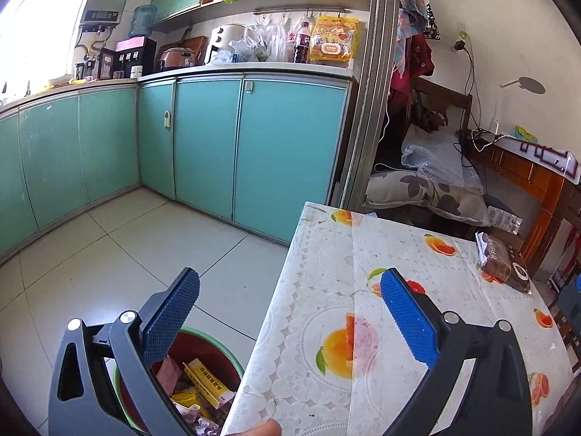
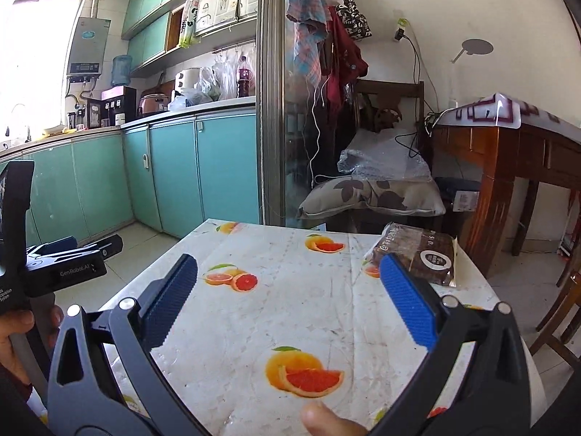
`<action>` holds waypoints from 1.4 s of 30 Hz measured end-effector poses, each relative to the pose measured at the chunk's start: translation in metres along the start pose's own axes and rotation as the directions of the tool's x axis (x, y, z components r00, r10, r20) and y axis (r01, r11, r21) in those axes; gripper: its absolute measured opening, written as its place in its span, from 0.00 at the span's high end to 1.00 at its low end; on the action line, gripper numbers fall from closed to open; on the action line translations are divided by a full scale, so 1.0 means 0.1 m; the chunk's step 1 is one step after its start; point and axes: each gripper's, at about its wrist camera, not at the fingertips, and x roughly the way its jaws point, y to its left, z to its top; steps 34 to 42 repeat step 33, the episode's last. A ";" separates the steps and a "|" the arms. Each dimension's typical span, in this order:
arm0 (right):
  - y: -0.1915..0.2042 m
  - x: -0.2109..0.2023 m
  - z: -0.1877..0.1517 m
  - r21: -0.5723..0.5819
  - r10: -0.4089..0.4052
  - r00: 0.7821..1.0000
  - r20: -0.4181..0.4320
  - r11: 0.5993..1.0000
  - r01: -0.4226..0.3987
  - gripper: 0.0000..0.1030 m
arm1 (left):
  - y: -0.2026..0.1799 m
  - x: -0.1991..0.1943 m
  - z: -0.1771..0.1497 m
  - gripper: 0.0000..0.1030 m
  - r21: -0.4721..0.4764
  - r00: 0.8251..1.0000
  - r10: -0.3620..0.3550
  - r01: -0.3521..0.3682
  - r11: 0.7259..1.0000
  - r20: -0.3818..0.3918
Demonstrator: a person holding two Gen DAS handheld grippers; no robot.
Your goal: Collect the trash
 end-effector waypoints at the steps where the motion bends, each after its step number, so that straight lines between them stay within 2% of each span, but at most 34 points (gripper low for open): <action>1: 0.00 0.00 -0.01 -0.001 0.000 1.000 -0.002 1.000 0.000 0.04 | 0.00 0.01 -0.01 0.07 0.004 1.000 0.004 -0.004 1.000 -0.001; 22: 0.02 0.04 -0.05 0.009 0.007 0.999 -0.042 1.000 -0.007 0.04 | -0.09 -0.05 -0.02 0.07 0.058 1.000 0.003 -0.003 0.998 0.013; 26: -0.14 0.09 0.00 0.011 -0.026 0.992 -0.125 1.000 0.027 0.04 | -0.26 -0.03 -0.06 0.07 0.060 0.996 -0.062 0.066 0.996 -0.060; 28: -0.31 0.18 0.03 -0.026 -0.079 0.975 -0.206 0.997 0.075 0.04 | -0.42 0.03 -0.14 0.07 0.062 0.989 -0.077 0.085 0.994 -0.123; 30: -0.54 0.28 -0.03 -0.043 -0.128 0.949 -0.289 0.992 0.121 0.04 | -0.60 0.13 -0.25 0.07 0.058 0.972 -0.107 0.121 0.991 -0.210; 32: -0.82 0.40 -0.17 -0.035 -0.146 0.912 -0.384 0.989 0.144 0.04 | -0.76 0.24 -0.36 0.07 0.053 0.946 -0.118 0.140 0.989 -0.301; 33: -0.82 0.40 -0.17 -0.035 -0.146 0.912 -0.384 0.989 0.144 0.04 | -0.83 0.31 -0.40 0.07 0.060 0.935 -0.110 0.138 0.989 -0.336; 42: -0.82 0.40 -0.17 -0.035 -0.146 0.912 -0.384 0.989 0.144 0.04 | -0.83 0.31 -0.40 0.07 0.060 0.935 -0.110 0.138 0.989 -0.336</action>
